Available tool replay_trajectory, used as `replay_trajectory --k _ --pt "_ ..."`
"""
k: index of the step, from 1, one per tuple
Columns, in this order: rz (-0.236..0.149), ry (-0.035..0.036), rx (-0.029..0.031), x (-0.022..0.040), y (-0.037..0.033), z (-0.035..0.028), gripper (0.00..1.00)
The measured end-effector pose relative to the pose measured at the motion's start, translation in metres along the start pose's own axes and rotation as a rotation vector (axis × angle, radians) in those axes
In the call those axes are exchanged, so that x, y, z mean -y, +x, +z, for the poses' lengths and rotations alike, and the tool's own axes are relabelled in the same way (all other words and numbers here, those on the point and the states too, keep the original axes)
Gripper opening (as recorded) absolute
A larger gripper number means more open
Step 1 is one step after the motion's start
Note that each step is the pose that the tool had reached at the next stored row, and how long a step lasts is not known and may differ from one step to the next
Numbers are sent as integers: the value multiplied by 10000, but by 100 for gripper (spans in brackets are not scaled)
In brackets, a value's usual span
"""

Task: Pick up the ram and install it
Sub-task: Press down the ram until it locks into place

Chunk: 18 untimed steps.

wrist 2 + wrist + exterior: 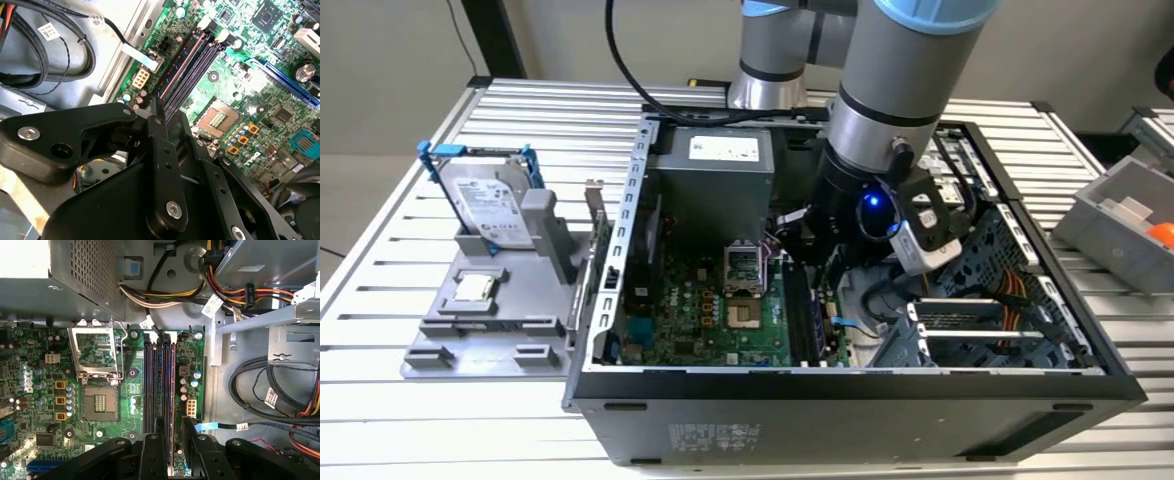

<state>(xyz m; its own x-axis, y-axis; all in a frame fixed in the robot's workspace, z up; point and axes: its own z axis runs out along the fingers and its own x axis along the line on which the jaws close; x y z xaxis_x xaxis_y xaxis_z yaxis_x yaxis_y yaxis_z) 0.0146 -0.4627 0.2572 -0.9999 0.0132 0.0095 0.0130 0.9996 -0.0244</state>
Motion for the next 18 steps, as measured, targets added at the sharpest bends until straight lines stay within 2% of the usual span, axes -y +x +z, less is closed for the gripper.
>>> replay_trajectory --k 1,18 --pt "0 0 0 0 0 0 0" --pt "0 0 0 0 3 0 0"
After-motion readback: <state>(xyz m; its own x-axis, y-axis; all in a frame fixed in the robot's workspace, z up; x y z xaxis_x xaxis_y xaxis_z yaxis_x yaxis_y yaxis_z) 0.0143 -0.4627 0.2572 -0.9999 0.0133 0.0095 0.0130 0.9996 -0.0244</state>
